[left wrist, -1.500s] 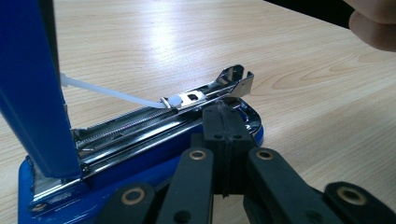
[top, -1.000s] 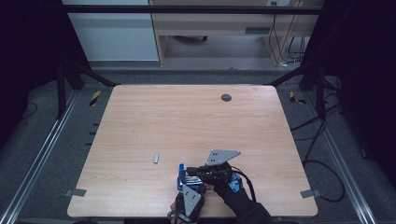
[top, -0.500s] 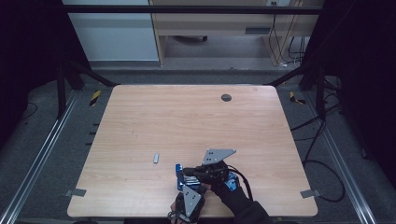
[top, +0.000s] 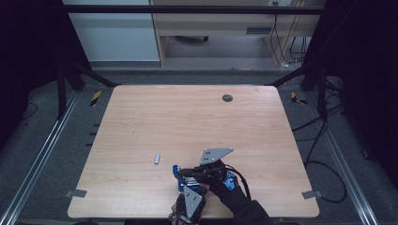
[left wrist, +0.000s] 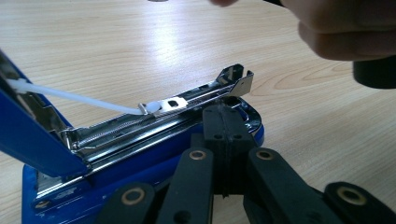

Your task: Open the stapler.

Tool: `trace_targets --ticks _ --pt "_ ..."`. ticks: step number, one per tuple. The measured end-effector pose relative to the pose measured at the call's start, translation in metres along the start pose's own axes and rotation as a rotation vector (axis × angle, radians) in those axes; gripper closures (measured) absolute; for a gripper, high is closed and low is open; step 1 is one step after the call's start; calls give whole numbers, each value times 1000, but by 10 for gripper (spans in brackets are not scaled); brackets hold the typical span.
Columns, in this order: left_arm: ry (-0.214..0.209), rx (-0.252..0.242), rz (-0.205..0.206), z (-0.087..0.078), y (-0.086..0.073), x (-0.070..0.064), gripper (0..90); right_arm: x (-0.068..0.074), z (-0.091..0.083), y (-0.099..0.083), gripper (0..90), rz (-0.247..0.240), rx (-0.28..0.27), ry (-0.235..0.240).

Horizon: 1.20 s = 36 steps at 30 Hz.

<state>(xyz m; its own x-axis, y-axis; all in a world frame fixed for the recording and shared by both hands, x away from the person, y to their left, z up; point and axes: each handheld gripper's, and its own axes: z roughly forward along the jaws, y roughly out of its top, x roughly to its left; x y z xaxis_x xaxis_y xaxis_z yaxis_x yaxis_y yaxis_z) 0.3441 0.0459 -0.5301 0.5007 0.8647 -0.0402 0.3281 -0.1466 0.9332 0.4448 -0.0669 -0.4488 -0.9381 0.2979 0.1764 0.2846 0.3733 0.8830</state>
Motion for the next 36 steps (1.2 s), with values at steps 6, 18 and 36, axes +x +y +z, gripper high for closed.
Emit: trace_targets --ticks 6,18,36 --pt "2 -4 1 0 0 0 898 -1 6 2 900 5 4 16" --pt "10 -9 1 0 -1 -1 897 -1 14 5 900 7 22 32" --pt "9 -8 -1 -1 -1 0 897 -2 38 7 900 17 69 50"
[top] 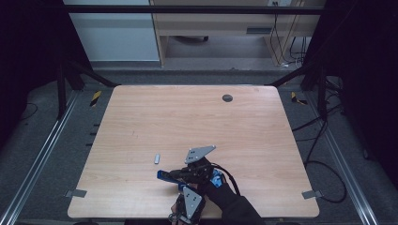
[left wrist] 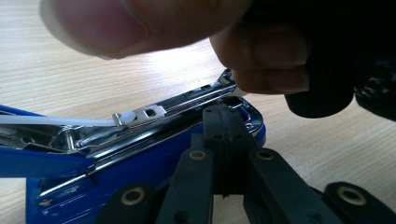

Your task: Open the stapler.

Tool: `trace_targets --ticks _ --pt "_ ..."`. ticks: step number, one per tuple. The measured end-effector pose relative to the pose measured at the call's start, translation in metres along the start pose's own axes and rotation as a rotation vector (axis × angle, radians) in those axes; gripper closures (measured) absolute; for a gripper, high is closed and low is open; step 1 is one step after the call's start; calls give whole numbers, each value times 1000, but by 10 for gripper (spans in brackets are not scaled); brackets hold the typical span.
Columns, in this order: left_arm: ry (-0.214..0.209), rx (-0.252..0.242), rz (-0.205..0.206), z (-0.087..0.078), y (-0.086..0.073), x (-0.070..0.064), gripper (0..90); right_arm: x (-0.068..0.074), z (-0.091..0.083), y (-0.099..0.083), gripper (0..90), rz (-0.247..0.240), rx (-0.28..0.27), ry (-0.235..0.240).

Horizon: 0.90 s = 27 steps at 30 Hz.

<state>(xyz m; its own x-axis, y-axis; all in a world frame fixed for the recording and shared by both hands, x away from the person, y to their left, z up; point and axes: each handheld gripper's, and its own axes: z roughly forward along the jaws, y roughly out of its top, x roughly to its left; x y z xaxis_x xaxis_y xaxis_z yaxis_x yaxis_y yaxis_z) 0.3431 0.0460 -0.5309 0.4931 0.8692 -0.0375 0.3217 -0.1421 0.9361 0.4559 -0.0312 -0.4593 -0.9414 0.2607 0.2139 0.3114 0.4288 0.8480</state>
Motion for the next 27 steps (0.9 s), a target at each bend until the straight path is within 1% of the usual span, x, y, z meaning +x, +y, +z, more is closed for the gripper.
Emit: trace_targets --ticks 4,9,14,19,27 --pt "1 -1 -1 0 0 0 898 -1 2 -1 900 3 22 -13" --pt "2 -2 2 0 0 0 897 -3 5 -1 900 20 35 -7" --pt "2 -2 3 0 0 0 897 -3 10 -1 900 25 54 -6" --pt "2 -1 4 0 0 0 897 -3 15 -1 900 17 85 -22" --pt "6 0 8 0 0 0 897 -5 18 -2 900 22 111 -21"
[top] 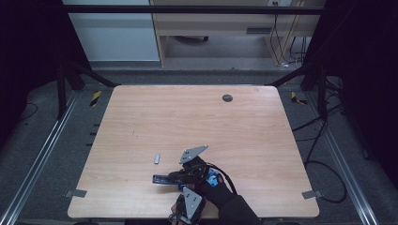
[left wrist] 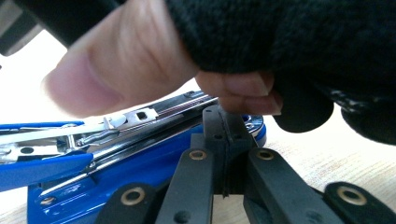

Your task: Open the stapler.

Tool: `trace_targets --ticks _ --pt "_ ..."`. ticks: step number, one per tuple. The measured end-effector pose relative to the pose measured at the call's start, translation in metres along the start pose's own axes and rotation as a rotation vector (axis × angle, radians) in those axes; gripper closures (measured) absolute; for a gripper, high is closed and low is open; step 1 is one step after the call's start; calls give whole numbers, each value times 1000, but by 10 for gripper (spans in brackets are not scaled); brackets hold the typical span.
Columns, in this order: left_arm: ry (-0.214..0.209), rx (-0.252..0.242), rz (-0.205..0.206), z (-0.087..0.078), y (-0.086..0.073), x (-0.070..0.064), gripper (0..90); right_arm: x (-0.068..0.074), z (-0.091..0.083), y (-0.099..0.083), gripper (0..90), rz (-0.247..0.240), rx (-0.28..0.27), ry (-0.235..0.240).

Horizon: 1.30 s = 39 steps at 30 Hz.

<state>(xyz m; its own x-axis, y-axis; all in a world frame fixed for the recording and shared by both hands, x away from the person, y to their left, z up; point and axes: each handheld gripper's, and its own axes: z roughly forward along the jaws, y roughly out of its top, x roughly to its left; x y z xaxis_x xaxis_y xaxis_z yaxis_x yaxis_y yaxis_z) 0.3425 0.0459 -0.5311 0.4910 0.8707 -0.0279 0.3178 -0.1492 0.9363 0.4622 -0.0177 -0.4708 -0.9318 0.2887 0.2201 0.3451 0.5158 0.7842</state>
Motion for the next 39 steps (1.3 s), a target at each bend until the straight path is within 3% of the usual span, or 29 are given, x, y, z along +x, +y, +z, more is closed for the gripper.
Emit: trace_targets --ticks 13,19,26,27,29,33,39 --pt "0 -2 1 0 0 0 897 0 8 2 900 2 94 -21" --pt "-4 -2 -4 0 0 0 897 -1 6 1 900 5 91 -21" --pt "-13 -1 -2 0 0 1 870 -3 -3 -1 900 6 36 -18" --pt "-17 -2 -3 0 0 1 847 -3 -5 -1 848 6 25 -22" --pt "-19 1 -4 -1 0 1 823 -3 -9 -2 827 8 -8 -26" --pt "-31 31 -26 1 1 3 768 -5 -20 -3 762 18 -61 -65" --pt "-53 6 -11 -4 3 4 721 -12 -41 -7 646 48 -133 -146"
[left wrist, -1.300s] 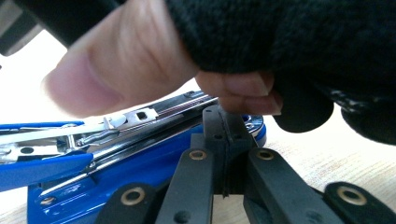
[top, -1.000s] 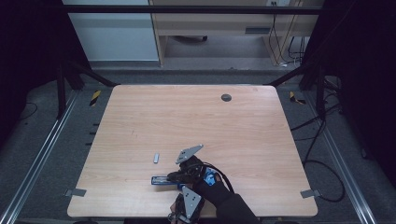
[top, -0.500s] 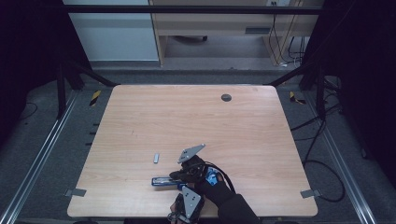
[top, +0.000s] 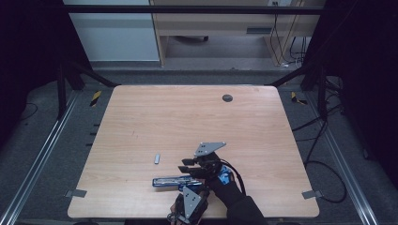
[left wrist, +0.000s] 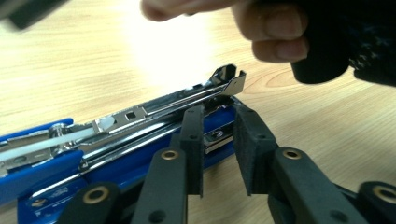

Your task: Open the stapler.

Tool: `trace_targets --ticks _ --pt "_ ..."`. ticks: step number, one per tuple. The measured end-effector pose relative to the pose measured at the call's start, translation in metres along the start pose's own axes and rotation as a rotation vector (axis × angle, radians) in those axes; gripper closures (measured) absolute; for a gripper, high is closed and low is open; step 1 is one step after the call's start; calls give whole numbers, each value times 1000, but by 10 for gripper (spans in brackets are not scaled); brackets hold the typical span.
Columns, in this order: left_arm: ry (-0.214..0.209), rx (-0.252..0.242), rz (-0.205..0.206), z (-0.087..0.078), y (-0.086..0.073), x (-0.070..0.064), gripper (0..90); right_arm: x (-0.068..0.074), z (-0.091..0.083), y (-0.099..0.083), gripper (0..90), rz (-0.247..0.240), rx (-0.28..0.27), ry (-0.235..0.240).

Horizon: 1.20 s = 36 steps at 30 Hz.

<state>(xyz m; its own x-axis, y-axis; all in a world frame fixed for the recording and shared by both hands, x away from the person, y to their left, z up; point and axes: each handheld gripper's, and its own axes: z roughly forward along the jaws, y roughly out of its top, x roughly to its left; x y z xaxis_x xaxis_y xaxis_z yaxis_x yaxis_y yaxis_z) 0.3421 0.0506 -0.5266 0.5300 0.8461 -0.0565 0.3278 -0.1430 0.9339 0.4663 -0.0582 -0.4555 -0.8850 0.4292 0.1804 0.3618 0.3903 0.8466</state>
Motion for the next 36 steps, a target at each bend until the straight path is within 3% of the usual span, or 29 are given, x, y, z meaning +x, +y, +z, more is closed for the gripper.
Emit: trace_targets --ticks 7,9,13,20,26,36 --pt "-30 5 -38 -7 8 9 634 -15 -29 -8 532 3 -60 -107" --pt "-34 1 -29 -9 12 12 610 -19 -36 -11 506 6 -73 -137" --pt "-57 6 -42 -13 19 21 535 -25 -47 -16 480 13 -92 -164" --pt "-82 -11 -51 -20 39 40 482 -34 -66 -29 420 19 -94 -225" --pt "-53 -26 -28 -25 63 61 452 -38 -80 -37 390 18 -90 -269" --pt "6 -9 40 -24 99 97 418 -44 -95 -43 380 31 -81 -314"
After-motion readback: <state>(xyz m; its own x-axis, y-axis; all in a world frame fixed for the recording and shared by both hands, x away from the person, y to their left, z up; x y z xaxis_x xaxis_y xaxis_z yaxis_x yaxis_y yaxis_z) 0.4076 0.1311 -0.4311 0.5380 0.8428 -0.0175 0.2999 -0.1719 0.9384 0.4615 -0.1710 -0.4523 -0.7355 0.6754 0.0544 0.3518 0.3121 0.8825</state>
